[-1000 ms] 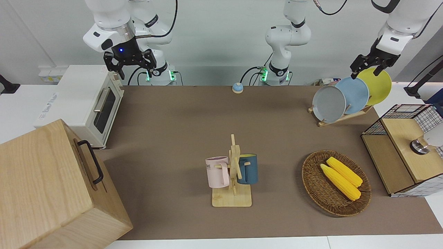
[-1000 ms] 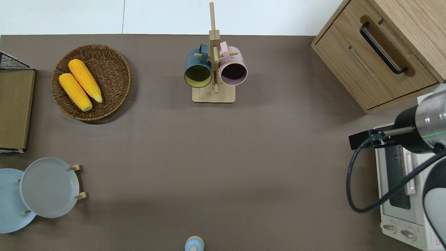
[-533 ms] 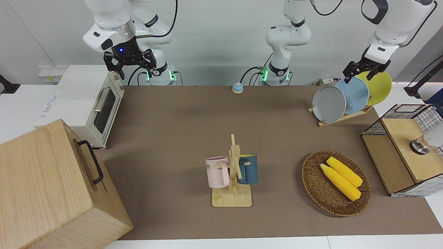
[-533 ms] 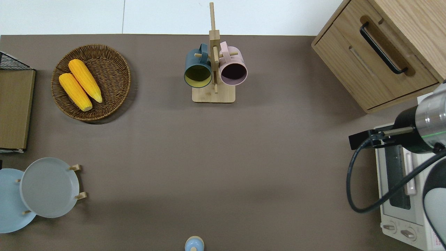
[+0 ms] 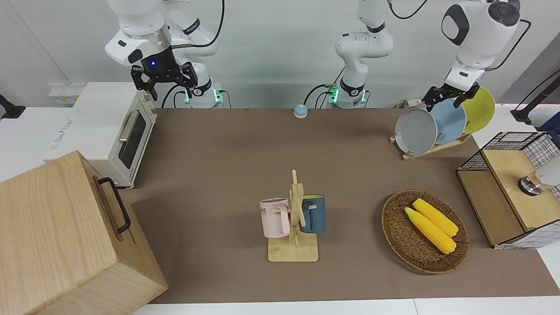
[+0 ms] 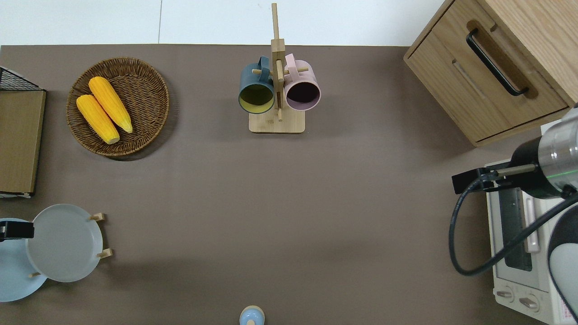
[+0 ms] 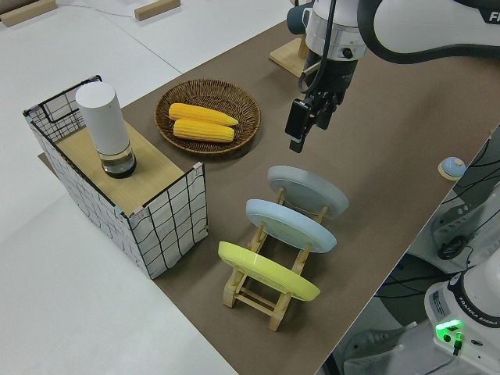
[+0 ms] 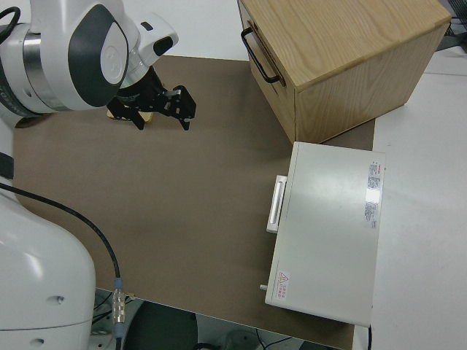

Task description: Pick gray plate from low plate rack and place it on table with left arm

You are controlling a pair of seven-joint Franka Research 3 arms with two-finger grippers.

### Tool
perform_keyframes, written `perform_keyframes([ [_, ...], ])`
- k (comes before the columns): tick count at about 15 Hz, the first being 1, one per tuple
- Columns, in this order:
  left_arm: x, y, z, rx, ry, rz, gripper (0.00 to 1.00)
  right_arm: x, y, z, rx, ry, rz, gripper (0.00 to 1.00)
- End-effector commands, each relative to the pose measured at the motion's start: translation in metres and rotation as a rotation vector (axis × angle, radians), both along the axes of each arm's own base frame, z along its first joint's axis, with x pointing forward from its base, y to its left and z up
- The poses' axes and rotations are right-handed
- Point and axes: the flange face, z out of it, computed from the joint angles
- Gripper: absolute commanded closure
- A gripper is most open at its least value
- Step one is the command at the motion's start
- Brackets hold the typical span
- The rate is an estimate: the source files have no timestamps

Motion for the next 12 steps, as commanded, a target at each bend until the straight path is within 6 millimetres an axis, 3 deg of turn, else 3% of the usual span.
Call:
perform_keyframes([
  [1, -0.014, 0.001, -0.025, 0.014, -0.027, -0.025, 0.01, -0.002, -0.001, 0.003, 0.009, 0.007, -0.003, 0.013],
  [12, -0.026, 0.01, -0.078, -0.006, -0.029, -0.017, 0.01, -0.002, -0.001, 0.003, 0.009, 0.007, -0.003, 0.011],
])
